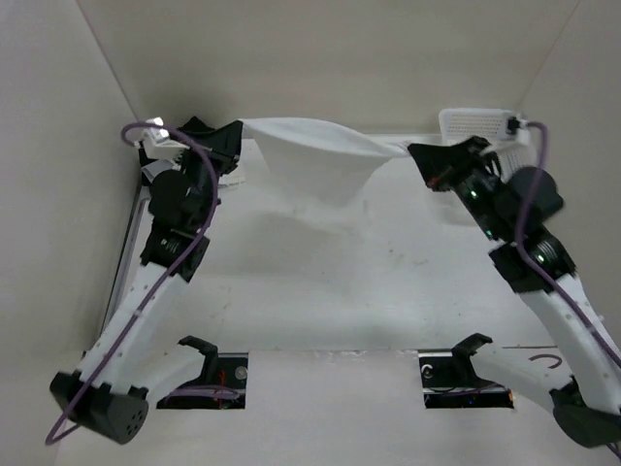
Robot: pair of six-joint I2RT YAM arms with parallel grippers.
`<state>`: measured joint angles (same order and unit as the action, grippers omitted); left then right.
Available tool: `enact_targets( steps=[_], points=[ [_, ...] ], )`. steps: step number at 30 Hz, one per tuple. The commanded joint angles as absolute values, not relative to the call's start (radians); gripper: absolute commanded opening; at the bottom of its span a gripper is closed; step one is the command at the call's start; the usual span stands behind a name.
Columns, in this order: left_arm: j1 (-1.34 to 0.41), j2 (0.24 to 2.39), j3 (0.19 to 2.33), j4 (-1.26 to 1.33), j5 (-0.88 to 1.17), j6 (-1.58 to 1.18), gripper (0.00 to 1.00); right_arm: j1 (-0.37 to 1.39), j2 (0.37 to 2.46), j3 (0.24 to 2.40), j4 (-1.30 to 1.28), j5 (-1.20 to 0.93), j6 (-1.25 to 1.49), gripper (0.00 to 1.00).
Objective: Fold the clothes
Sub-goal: Flatten the tank top out
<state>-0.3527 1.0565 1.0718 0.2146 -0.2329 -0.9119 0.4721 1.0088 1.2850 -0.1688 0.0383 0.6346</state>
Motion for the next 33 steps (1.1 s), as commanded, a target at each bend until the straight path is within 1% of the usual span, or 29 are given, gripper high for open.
enact_targets(
  steps=[1, 4, 8, 12, 16, 19, 20, 22, 24, 25, 27, 28, 30, 33],
  points=[
    [-0.399, 0.896, 1.077, 0.198, -0.294, -0.824, 0.00, 0.565, 0.835, 1.305, -0.308, 0.187, 0.546, 0.00],
    [-0.429, 0.772, 1.039, 0.144, -0.322, -0.795, 0.00, 0.675, 0.730, 1.308, -0.379, 0.273, 0.535, 0.00],
    [-0.453, 0.648, 0.996, 0.065, -0.341, -0.779, 0.00, 0.839, 0.654, 1.305, -0.457, 0.392, 0.529, 0.00],
    [-0.473, 0.578, 0.951, -0.012, -0.336, -0.778, 0.01, 1.028, 0.603, 1.263, -0.502, 0.552, 0.535, 0.00],
    [-0.493, 0.516, 0.856, -0.103, -0.331, -0.804, 0.01, 1.206, 0.580, 1.217, -0.523, 0.675, 0.566, 0.00],
    [-0.486, 0.515, 0.798, -0.150, -0.341, -0.802, 0.01, 1.277, 0.600, 1.190, -0.508, 0.733, 0.558, 0.00],
    [-0.467, 0.535, 0.784, -0.147, -0.339, -0.802, 0.01, 1.256, 0.626, 1.187, -0.499, 0.744, 0.539, 0.01],
    [-0.421, 0.607, 0.776, -0.108, -0.321, -0.799, 0.01, 1.138, 0.692, 1.187, -0.466, 0.712, 0.493, 0.01],
    [-0.381, 0.694, 0.764, -0.027, -0.283, -0.808, 0.01, 0.953, 0.777, 1.178, -0.421, 0.530, 0.479, 0.00],
    [-0.355, 0.756, 0.764, 0.029, -0.259, -0.810, 0.01, 0.830, 0.828, 1.166, -0.378, 0.412, 0.479, 0.00],
    [-0.308, 0.889, 0.788, 0.113, -0.213, -0.850, 0.01, 0.606, 0.938, 1.143, -0.269, 0.167, 0.506, 0.00],
    [-0.286, 0.947, 0.811, 0.153, -0.207, -0.871, 0.01, 0.522, 1.001, 1.141, -0.208, 0.075, 0.531, 0.00],
    [-0.262, 1.066, 0.877, 0.224, -0.196, -0.902, 0.00, 0.412, 1.128, 1.184, -0.123, -0.029, 0.574, 0.00],
    [-0.243, 1.201, 1.038, 0.244, -0.189, -0.897, 0.00, 0.337, 1.297, 1.340, -0.097, -0.103, 0.594, 0.00]
  ],
)
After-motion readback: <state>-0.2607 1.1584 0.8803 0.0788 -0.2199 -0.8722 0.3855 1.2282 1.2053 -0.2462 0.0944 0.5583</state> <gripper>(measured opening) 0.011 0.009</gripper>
